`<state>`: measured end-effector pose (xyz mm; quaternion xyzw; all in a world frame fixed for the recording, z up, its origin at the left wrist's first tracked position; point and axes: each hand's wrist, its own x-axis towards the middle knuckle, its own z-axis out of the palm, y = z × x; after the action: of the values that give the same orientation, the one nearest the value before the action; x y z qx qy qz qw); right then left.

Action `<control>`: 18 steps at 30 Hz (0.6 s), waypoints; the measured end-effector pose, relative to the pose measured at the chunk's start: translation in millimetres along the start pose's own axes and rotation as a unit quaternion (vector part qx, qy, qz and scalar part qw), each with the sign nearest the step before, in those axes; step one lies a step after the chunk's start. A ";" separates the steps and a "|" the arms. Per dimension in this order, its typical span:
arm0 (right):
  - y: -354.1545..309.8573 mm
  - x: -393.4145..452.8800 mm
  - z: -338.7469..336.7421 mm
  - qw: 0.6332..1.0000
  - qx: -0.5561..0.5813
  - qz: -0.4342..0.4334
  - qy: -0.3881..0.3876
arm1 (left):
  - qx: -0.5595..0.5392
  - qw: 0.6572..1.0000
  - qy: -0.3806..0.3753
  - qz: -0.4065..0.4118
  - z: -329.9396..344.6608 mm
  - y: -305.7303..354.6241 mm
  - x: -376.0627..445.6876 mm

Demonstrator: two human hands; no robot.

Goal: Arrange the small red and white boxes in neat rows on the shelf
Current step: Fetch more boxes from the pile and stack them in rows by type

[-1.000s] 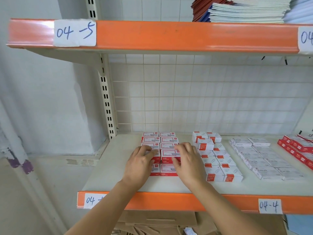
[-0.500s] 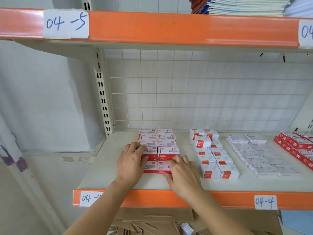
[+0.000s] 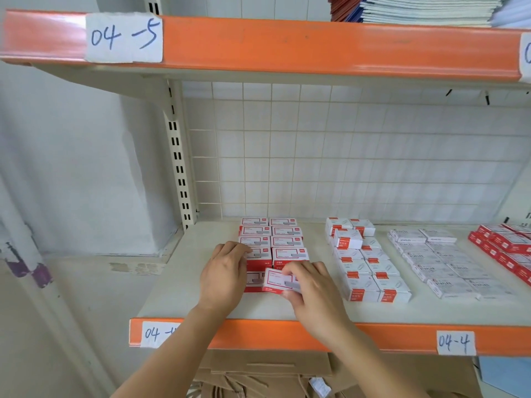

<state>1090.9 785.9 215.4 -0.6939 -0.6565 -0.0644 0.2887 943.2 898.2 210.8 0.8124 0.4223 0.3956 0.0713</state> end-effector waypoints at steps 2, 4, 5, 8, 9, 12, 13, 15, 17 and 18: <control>-11.5 10.1 4.8 0.999 0.017 -0.030 0.003 | -0.010 1.000 0.003 -0.007 -1.7 1.8 0.1; -21.5 20.3 10.6 0.999 0.004 -0.052 -0.013 | -0.025 0.999 0.012 -0.021 -3.5 2.5 -0.5; -24.2 24.5 14.1 0.998 -0.015 -0.060 -0.017 | -0.030 0.999 0.016 -0.030 -4.5 1.9 -0.9; -27.3 31.8 22.1 0.997 -0.042 -0.060 -0.017 | -0.041 0.998 0.012 -0.047 -5.0 -1.5 -1.2; -28.7 32.5 22.0 0.997 -0.057 -0.058 -0.017 | -0.043 0.998 0.008 -0.046 -4.7 -1.8 -1.0; -30.3 29.9 19.7 0.993 -0.098 -0.066 0.019 | -0.036 0.999 0.003 -0.027 -2.3 -0.5 -1.6; -29.4 27.8 18.9 0.992 -0.097 -0.066 0.043 | -0.037 0.999 0.005 -0.020 -1.5 -0.5 -1.9; -22.8 26.2 16.6 0.992 -0.058 -0.063 0.089 | -0.075 0.996 0.019 -0.032 -2.1 -1.9 0.3; -10.7 32.4 13.3 0.991 0.032 0.002 0.132 | -0.159 0.981 0.043 -0.106 -3.6 -3.2 8.8; -3.7 38.1 10.3 0.985 0.094 0.059 0.129 | -0.200 0.965 0.042 -0.162 -4.8 -3.6 14.7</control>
<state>1089.3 824.1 225.8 -0.6868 -0.5748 -0.0741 0.4386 942.4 910.3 221.0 0.6852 0.4629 0.4890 0.2777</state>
